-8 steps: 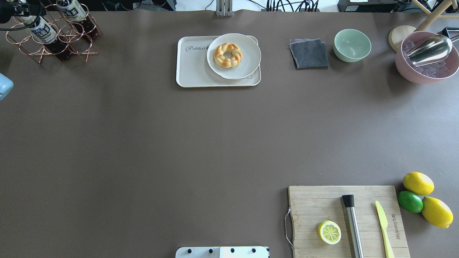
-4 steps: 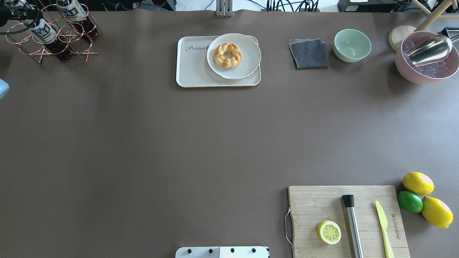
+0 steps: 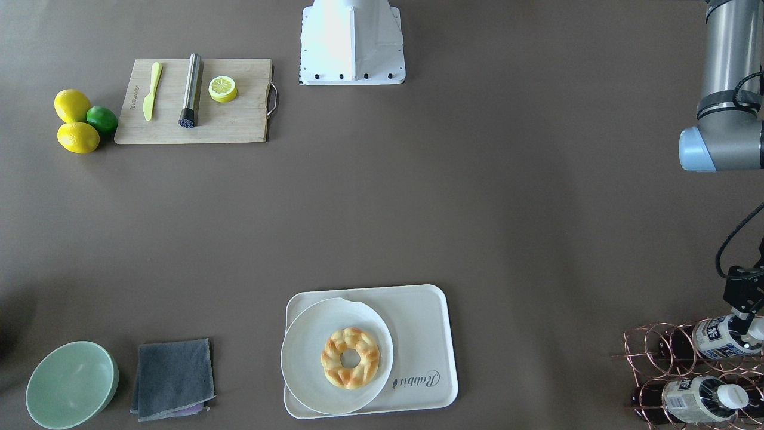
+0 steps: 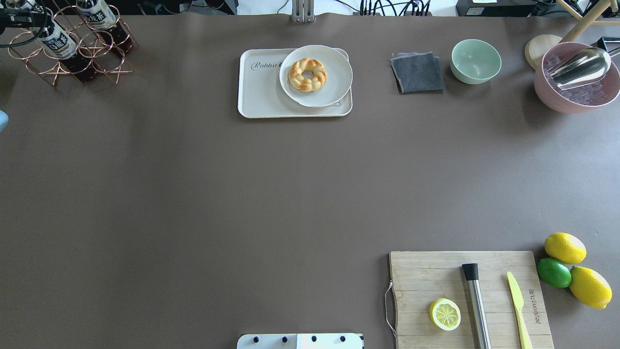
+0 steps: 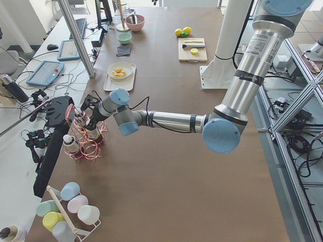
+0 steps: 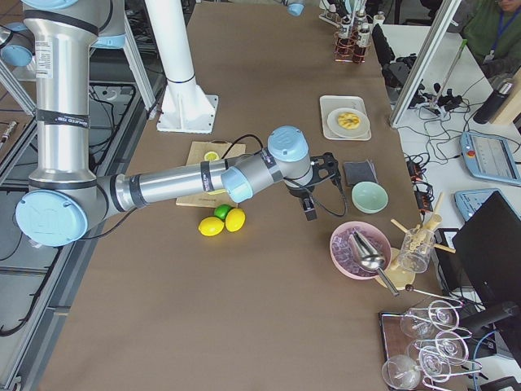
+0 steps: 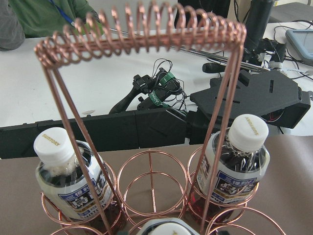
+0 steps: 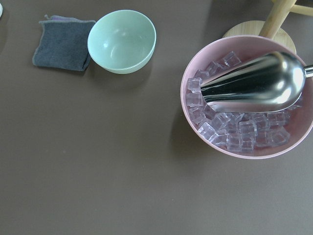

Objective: Place tea on tray
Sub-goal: 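Grasp a tea bottle in the copper rack with the left gripper and lift it out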

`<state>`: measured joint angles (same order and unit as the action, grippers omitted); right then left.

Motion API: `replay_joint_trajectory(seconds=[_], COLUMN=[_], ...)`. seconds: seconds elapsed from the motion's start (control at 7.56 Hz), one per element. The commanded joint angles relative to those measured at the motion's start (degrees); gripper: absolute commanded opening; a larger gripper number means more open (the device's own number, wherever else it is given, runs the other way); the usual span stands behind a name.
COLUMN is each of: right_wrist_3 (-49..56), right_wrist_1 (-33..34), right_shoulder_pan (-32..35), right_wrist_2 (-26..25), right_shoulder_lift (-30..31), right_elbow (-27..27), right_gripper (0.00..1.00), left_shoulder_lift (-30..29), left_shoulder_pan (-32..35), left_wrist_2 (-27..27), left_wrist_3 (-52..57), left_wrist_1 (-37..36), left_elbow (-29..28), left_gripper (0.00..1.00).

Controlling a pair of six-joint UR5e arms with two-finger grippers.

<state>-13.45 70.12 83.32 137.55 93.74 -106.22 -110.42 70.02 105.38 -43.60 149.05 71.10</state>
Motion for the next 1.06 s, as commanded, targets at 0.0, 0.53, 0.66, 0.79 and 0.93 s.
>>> replay_joint_trajectory(seconds=[0.0, 0.53, 0.66, 0.79, 0.93], right_wrist_3=[0.0, 0.0, 0.0, 0.0, 0.0], right_wrist_1=[-0.1, 0.0, 0.0, -0.1, 0.0], right_shoulder_pan=[0.0, 0.0, 0.0, 0.0, 0.0], right_wrist_2=[0.1, 0.0, 0.0, 0.0, 0.1], right_shoulder_lift=[0.0, 0.0, -0.1, 0.0, 0.0], right_elbow=[0.0, 0.0, 0.0, 0.0, 0.0], right_gripper=[1.0, 1.0, 1.0, 1.0, 1.0], left_shoulder_lift=[0.0, -0.1, -0.3, -0.3, 0.0], left_shoulder_pan=[0.0, 5.1, 8.4, 11.0, 12.9], left_wrist_2=[0.0, 0.8, 4.4, 8.1, 12.5], left_wrist_3=[0.0, 0.1, 0.1, 0.1, 0.1], left_wrist_1=[0.1, -1.4, -3.6, -6.5, -10.1], left_elbow=[0.1, 3.7, 5.4, 8.6, 12.8], left_gripper=[0.03, 0.0, 0.0, 0.0, 0.0])
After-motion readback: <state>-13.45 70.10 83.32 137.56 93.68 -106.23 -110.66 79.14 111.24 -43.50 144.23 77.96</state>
